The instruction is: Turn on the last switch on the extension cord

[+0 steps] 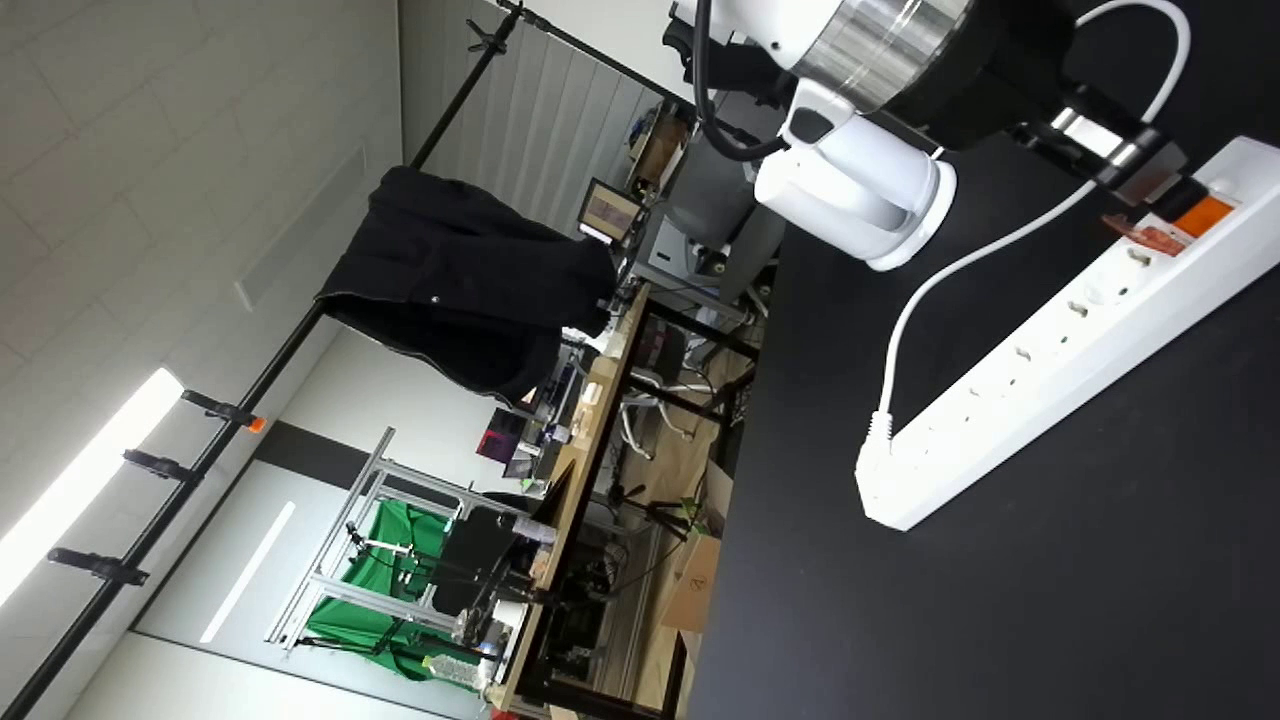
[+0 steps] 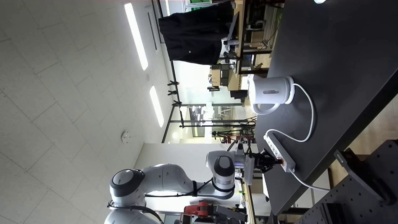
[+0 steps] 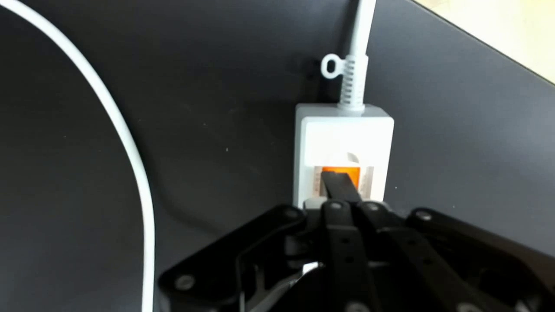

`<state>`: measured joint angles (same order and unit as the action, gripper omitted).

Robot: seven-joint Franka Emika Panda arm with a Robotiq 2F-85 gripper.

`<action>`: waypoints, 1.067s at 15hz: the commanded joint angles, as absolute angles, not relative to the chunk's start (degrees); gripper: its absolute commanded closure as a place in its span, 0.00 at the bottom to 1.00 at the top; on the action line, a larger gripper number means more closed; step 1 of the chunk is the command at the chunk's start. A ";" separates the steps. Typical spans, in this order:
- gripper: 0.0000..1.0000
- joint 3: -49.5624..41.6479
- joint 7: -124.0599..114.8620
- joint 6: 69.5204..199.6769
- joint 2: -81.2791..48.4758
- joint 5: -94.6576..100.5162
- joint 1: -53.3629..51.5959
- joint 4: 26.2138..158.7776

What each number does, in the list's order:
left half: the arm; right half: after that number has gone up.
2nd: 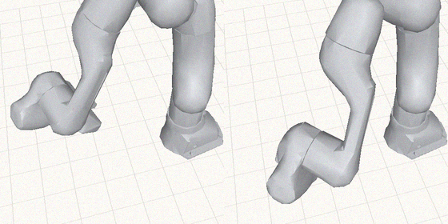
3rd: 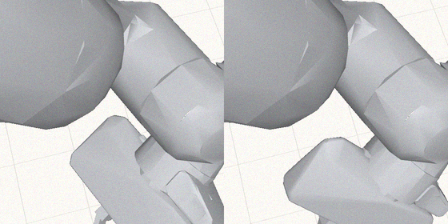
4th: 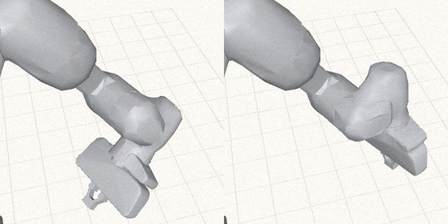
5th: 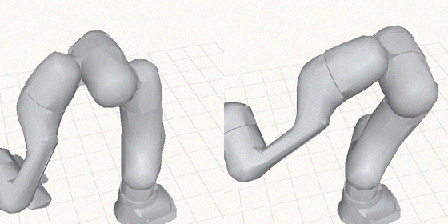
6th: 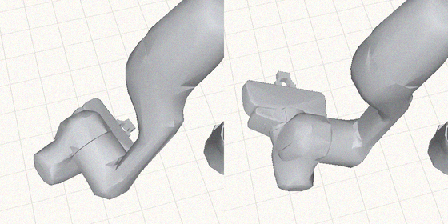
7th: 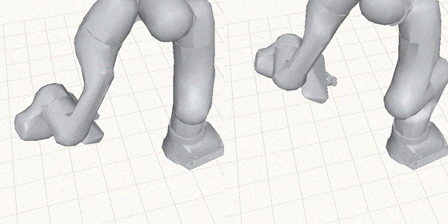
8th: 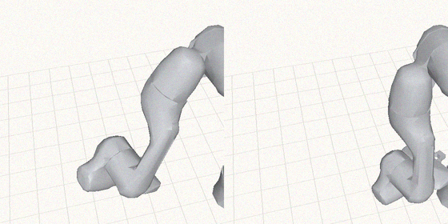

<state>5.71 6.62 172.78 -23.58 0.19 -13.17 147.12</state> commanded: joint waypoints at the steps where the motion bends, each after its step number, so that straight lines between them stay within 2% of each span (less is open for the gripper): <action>1: 1.00 1.31 0.54 172.30 -24.12 3.59 -18.25 146.03; 16: 1.00 -12.90 -11.60 168.99 -25.70 11.91 -36.33 144.20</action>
<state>-8.91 -6.46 171.49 -25.23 8.59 -32.39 145.51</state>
